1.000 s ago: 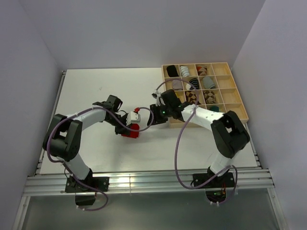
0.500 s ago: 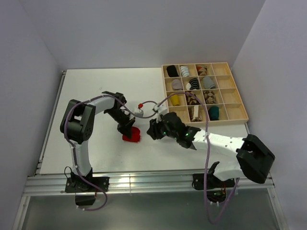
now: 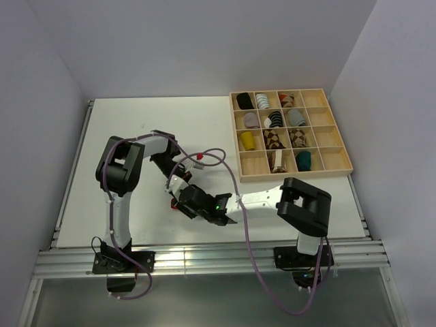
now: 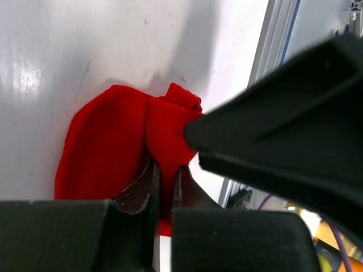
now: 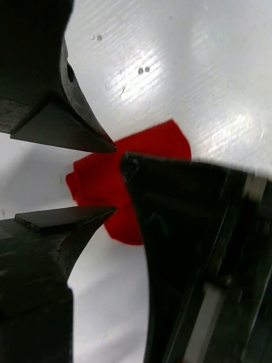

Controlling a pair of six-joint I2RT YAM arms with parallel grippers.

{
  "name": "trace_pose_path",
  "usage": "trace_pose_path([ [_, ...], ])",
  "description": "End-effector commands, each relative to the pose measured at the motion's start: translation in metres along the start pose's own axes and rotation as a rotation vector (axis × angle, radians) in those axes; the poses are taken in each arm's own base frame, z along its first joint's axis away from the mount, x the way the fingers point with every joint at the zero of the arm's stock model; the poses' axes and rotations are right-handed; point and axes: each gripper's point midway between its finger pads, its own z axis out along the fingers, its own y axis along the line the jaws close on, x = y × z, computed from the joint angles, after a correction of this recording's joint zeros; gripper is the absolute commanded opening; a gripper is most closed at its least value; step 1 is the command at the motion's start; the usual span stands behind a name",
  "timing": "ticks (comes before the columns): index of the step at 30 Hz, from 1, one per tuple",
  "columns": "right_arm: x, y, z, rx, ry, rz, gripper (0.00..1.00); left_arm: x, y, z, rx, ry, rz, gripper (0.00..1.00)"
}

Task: Roll the socks
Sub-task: Roll the sock at the center of the board.

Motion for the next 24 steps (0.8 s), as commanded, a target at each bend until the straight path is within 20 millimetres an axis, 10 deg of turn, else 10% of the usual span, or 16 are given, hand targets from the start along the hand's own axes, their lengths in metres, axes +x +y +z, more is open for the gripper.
trace_pose_path([
  [1,-0.017,0.003,0.003,0.052,-0.024,-0.097,0.50,0.016,0.034,0.004,-0.084,0.107,0.056,0.00],
  [17,0.018,0.013,0.026,0.064,0.102,-0.220,0.49,0.016,0.033,0.003,-0.045,0.135,0.028,0.02],
  [24,0.036,0.013,0.034,0.045,0.167,-0.237,0.23,0.014,0.024,-0.001,-0.012,0.137,0.044,0.14],
])
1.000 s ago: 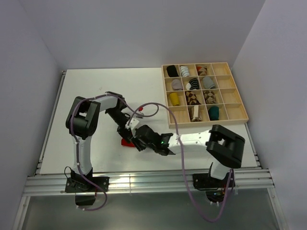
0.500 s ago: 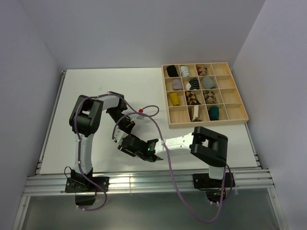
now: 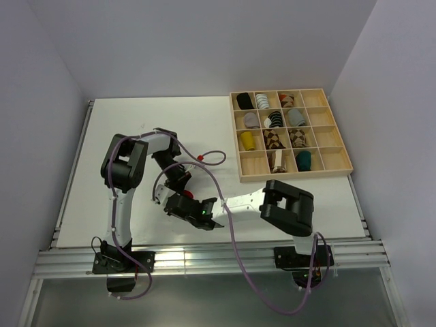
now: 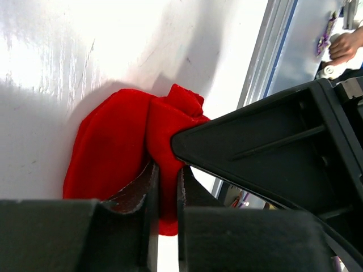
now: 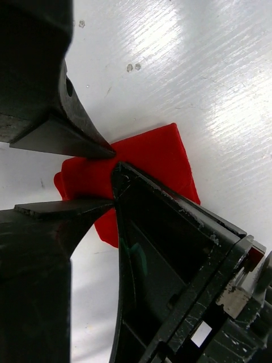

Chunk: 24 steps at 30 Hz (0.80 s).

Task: Roll the socks
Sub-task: Roll the sock at the center of the board.

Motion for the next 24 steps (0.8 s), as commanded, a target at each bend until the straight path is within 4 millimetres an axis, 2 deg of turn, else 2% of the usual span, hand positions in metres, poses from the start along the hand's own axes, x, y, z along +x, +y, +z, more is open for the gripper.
trace_pose_path([
  [1,0.030,0.002,0.014,-0.022,0.095,-0.028,0.18,0.003,0.023,0.002,-0.062,0.047,0.103,0.15],
  [2,0.029,0.002,0.014,-0.027,0.094,-0.018,0.13,0.002,0.023,0.002,-0.063,0.043,0.108,0.17],
  [3,0.032,0.000,0.013,-0.042,0.112,-0.013,0.03,-0.001,0.021,-0.001,-0.068,0.034,0.119,0.18],
  [4,0.032,-0.001,0.012,-0.051,0.117,-0.003,0.00,-0.003,0.020,-0.003,-0.074,0.025,0.126,0.19],
  [6,0.032,0.000,0.009,-0.087,0.127,0.016,0.00,-0.008,0.015,-0.008,-0.082,0.004,0.146,0.22],
  [13,0.037,-0.006,-0.004,-0.212,0.180,0.110,0.00,-0.046,0.004,-0.035,-0.145,-0.156,0.234,0.27],
  [17,0.042,-0.013,-0.008,-0.249,0.206,0.148,0.00,-0.059,0.007,-0.048,-0.187,-0.224,0.247,0.29],
  [24,0.047,-0.010,-0.010,-0.360,0.231,0.222,0.00,-0.064,0.013,-0.069,-0.246,-0.322,0.225,0.30],
])
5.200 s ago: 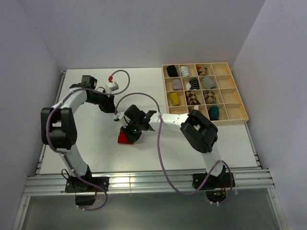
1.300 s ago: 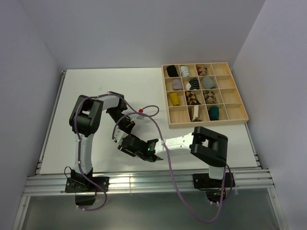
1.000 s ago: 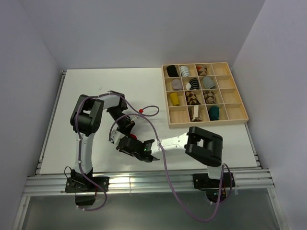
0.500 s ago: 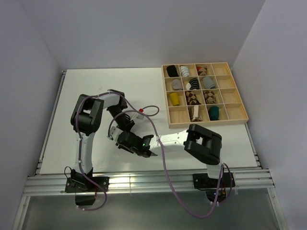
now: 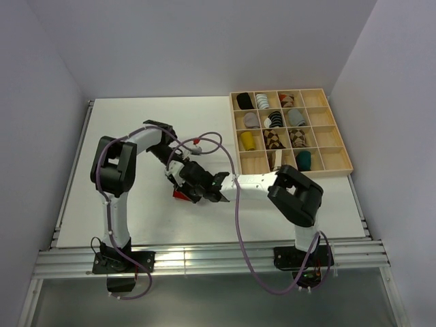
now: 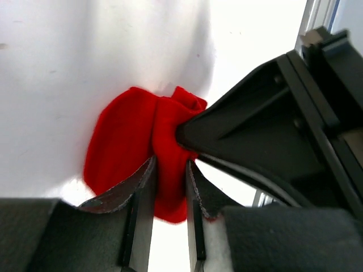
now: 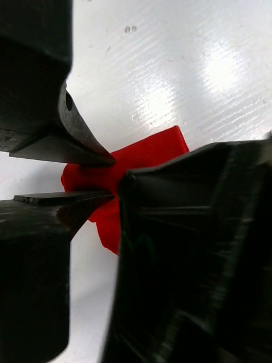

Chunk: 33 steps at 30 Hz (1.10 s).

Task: Roll the socks
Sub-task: Roll the sock at the center of the board.

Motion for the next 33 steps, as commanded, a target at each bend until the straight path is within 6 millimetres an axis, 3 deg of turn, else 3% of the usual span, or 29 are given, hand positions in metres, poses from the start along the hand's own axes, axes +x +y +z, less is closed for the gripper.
trace_pose_path([
  [1,0.048,0.025,-0.011,-0.160,0.187,0.060,0.00,-0.028,0.006,-0.031,-0.088,-0.146,0.066,0.30],
  [7,0.050,0.016,-0.007,-0.226,0.214,0.132,0.00,-0.020,0.020,-0.049,-0.172,-0.189,0.050,0.30],
  [12,0.041,0.019,-0.007,-0.322,0.244,0.193,0.00,-0.020,0.027,-0.077,-0.302,-0.302,0.038,0.29],
  [13,0.040,0.015,-0.007,-0.335,0.254,0.215,0.00,-0.027,0.039,-0.091,-0.373,-0.356,0.067,0.29],
  [20,0.036,-0.003,-0.005,-0.421,0.296,0.325,0.00,-0.047,0.027,-0.164,-0.561,-0.650,0.012,0.31],
  [23,0.035,-0.006,-0.005,-0.438,0.298,0.342,0.00,-0.044,0.027,-0.183,-0.609,-0.694,0.005,0.32],
  [26,0.033,-0.008,-0.005,-0.451,0.301,0.355,0.00,-0.035,0.016,-0.180,-0.647,-0.677,0.096,0.33],
  [28,0.033,-0.010,-0.004,-0.461,0.324,0.375,0.00,-0.037,0.003,-0.190,-0.742,-0.683,0.218,0.37],
  [29,0.033,-0.009,-0.003,-0.479,0.332,0.387,0.00,-0.027,0.006,-0.179,-0.770,-0.654,0.246,0.39],
  [30,0.038,-0.011,0.000,-0.487,0.350,0.402,0.00,-0.021,0.011,-0.183,-0.838,-0.628,0.265,0.39],
  [33,0.042,-0.009,0.003,-0.547,0.388,0.431,0.00,-0.017,0.000,-0.153,-0.878,-0.510,0.393,0.43],
])
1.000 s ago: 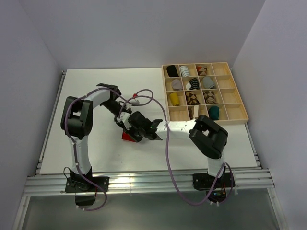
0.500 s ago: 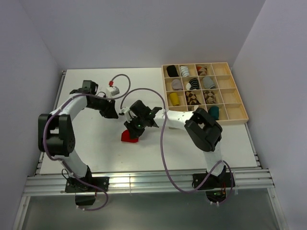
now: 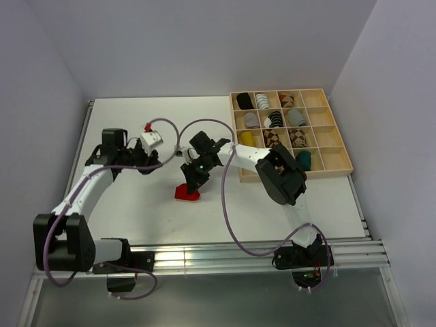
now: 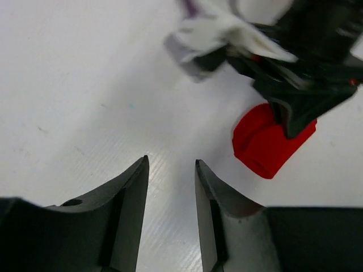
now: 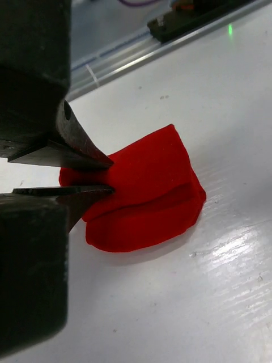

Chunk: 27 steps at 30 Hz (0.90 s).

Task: Roll the socks
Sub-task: Roll the sock at the center of the board.

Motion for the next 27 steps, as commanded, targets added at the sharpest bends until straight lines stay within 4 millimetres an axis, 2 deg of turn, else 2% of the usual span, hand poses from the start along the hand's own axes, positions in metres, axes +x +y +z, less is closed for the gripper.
trace_pose_path([
  [1,0.031,-0.012,0.010,-0.027,0.142,0.099,0.00,-0.009,-0.020,0.008,-0.020,0.005,0.283,0.44],
  [2,0.030,-0.013,0.011,-0.034,0.147,0.109,0.00,0.004,-0.030,0.012,0.000,0.034,0.327,0.44],
  [4,0.027,-0.015,0.013,-0.058,0.154,0.134,0.00,0.004,-0.045,0.019,0.007,0.041,0.404,0.44],
  [5,0.026,-0.017,0.014,-0.061,0.155,0.143,0.00,0.014,-0.054,0.023,0.026,0.054,0.428,0.45],
  [7,0.023,-0.017,0.015,-0.083,0.157,0.159,0.00,0.015,-0.066,0.028,0.048,0.044,0.487,0.46],
  [10,0.020,-0.017,0.015,-0.104,0.156,0.173,0.00,0.033,-0.083,0.035,0.102,0.069,0.542,0.49],
  [11,0.020,-0.018,0.016,-0.115,0.159,0.181,0.00,0.036,-0.085,0.037,0.107,0.073,0.567,0.50],
  [12,0.018,-0.020,0.016,-0.117,0.157,0.185,0.00,0.038,-0.090,0.040,0.123,0.075,0.585,0.58],
  [13,0.020,-0.022,0.017,-0.118,0.164,0.190,0.00,0.042,-0.092,0.042,0.120,0.075,0.605,0.61],
  [16,0.017,-0.022,0.016,-0.128,0.162,0.197,0.00,0.057,-0.104,0.048,0.144,0.093,0.648,0.61],
  [17,0.017,-0.023,0.016,-0.126,0.162,0.198,0.00,0.054,-0.103,0.051,0.132,0.083,0.669,0.61],
  [22,0.015,-0.025,0.015,-0.133,0.160,0.210,0.00,0.068,-0.113,0.066,0.169,0.108,0.665,0.58],
  [27,0.019,-0.028,0.015,-0.129,0.170,0.218,0.00,0.063,-0.107,0.078,0.126,0.083,0.684,0.57],
])
